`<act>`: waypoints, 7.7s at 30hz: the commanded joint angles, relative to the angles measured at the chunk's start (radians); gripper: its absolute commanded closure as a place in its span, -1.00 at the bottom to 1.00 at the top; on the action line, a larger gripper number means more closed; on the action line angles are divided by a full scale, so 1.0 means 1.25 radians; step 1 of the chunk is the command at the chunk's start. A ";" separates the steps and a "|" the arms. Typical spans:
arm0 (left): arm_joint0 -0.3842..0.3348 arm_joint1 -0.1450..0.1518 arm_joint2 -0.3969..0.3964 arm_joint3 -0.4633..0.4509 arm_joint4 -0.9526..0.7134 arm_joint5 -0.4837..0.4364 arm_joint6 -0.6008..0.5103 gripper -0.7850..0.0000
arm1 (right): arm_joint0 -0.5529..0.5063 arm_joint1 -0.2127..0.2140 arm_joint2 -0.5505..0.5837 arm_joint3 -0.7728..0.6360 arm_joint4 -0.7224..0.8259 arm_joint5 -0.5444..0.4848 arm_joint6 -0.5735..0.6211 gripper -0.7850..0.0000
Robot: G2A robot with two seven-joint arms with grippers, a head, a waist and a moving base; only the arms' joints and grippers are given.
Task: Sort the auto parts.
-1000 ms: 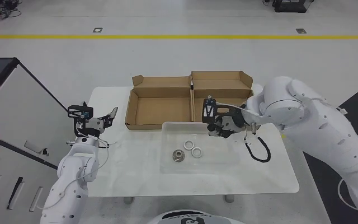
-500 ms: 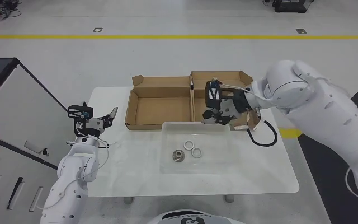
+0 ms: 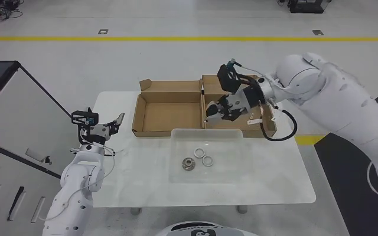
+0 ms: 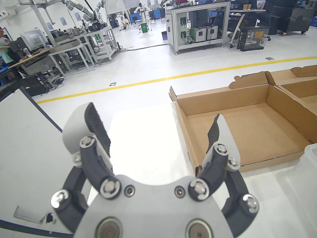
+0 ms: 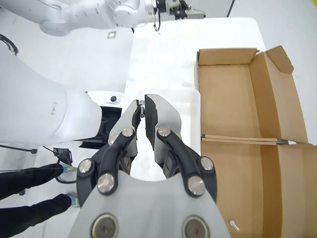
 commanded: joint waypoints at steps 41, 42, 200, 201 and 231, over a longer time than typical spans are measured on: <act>0.000 0.000 0.000 0.000 0.000 0.000 0.000 -1.00 | 0.007 0.096 -0.027 -0.140 0.309 -0.103 -0.118 1.00; 0.000 0.000 0.000 0.000 0.000 0.000 0.000 -1.00 | 0.000 0.096 -0.020 -0.149 0.306 -0.099 -0.131 1.00; 0.000 0.000 0.000 0.000 0.000 0.000 0.000 -1.00 | -0.565 -0.152 0.530 -0.353 0.736 0.084 0.084 1.00; 0.000 0.000 0.000 0.000 0.000 0.000 0.000 -1.00 | -0.565 -0.152 0.530 -0.353 0.736 0.084 0.084 1.00; 0.000 0.000 0.000 0.000 0.000 0.000 0.000 -1.00 | -0.464 -0.113 0.860 0.005 0.487 0.381 0.381 1.00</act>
